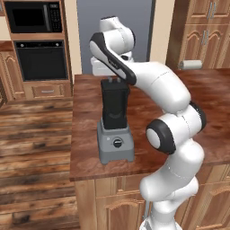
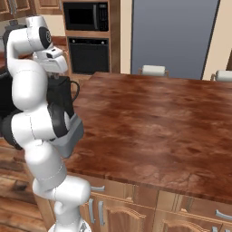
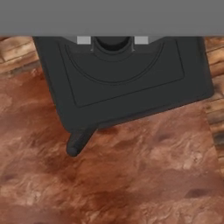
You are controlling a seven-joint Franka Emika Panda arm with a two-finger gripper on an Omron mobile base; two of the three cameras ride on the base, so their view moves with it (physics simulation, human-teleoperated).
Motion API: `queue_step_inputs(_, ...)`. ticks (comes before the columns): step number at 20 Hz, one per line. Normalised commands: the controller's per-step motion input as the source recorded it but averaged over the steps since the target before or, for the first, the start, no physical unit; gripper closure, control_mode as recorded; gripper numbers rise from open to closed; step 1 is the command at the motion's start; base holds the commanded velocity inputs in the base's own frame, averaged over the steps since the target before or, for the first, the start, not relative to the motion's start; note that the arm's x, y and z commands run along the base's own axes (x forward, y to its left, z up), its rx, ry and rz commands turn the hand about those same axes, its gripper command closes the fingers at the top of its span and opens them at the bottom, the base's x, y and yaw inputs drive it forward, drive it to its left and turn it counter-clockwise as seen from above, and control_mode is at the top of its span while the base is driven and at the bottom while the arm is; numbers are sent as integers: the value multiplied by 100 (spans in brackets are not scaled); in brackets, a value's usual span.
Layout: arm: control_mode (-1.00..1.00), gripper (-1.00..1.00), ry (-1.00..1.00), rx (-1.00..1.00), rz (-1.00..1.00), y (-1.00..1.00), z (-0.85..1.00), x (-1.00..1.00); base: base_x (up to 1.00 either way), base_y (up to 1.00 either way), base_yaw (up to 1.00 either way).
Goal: Grab the limes from the fridge, place them in the blender, close the lid, and turn on the blender to create a marinade.
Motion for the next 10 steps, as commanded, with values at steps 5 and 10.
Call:
queue_step_inputs(5,-100,-100,0,0,0,0,-1,0,0,0,0)
queue_step_inputs(10,-100,-100,-3,1,0,0,0,0,0,0,0)
